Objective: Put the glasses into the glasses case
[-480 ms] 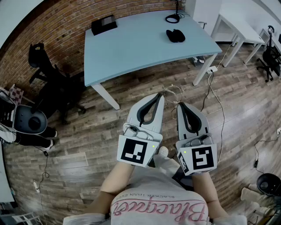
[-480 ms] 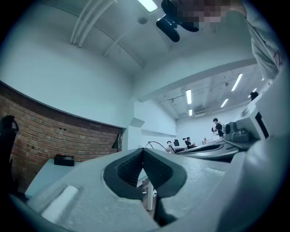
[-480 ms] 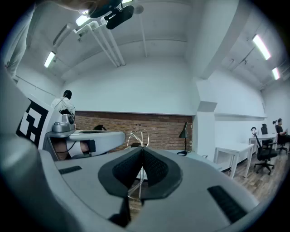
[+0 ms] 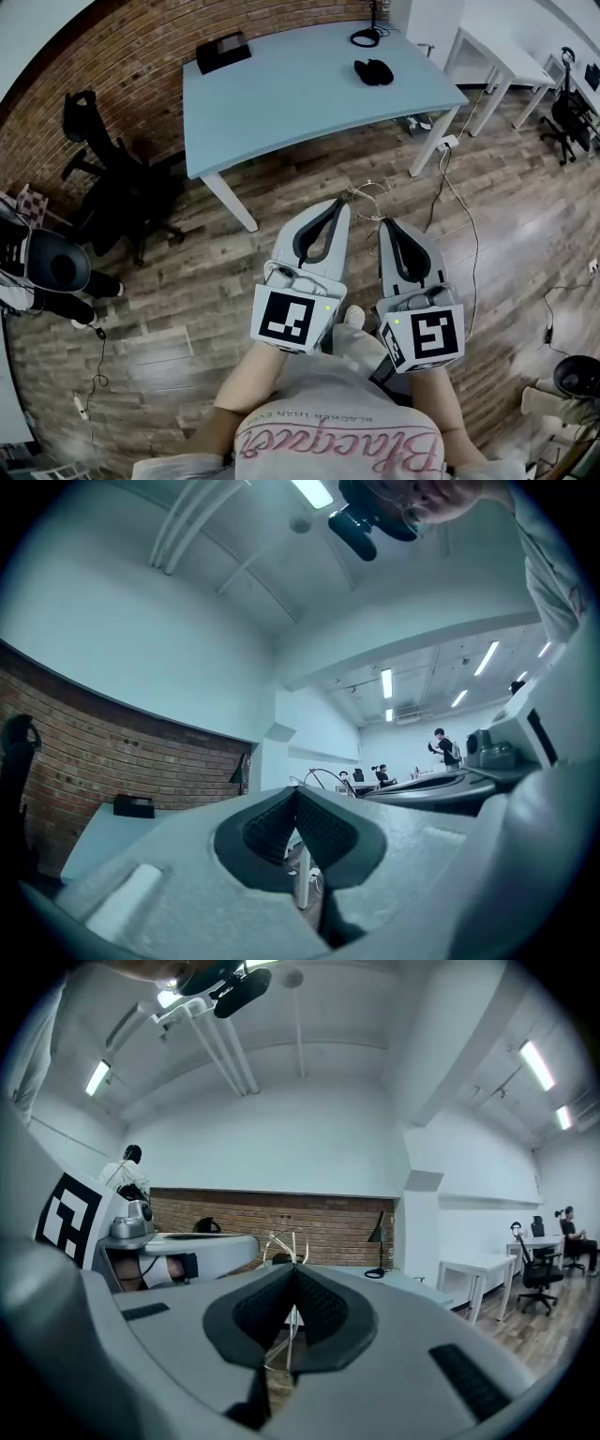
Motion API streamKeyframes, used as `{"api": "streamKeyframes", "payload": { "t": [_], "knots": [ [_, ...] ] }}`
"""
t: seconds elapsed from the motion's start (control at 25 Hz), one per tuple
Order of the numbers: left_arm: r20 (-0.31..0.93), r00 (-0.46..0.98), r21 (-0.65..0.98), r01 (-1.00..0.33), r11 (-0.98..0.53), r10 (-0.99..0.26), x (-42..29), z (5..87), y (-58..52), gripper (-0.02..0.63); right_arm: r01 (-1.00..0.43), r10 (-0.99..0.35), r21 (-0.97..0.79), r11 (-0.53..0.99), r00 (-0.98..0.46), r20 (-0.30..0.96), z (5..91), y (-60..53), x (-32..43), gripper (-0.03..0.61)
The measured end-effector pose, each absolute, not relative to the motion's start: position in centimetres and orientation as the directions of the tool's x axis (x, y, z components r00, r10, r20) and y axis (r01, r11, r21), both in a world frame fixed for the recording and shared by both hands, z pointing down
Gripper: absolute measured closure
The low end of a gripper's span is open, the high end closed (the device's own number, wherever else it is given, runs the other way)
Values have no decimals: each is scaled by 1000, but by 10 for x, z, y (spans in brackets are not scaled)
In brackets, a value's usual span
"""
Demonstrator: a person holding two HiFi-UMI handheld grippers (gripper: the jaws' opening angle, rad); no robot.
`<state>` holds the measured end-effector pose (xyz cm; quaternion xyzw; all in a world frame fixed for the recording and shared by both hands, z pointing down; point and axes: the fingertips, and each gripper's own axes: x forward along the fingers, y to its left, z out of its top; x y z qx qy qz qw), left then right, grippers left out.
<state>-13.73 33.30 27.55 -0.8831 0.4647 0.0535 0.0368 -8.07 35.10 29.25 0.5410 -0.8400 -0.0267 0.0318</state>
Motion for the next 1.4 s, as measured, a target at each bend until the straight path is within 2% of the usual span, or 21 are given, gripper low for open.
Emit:
{"api": "streamKeyframes", "payload": {
  "t": [0.84,1.4],
  "knots": [
    [-145,522,-4,-850,-527,-840,-44,277,231,609,-869,-877,113,481,-479,45,293,245,13,566],
    [-123,530,24,-843,-537,-839,-27,290,141,609,-888,-894,102,449,-444,62,302,164,36,566]
  ]
}}
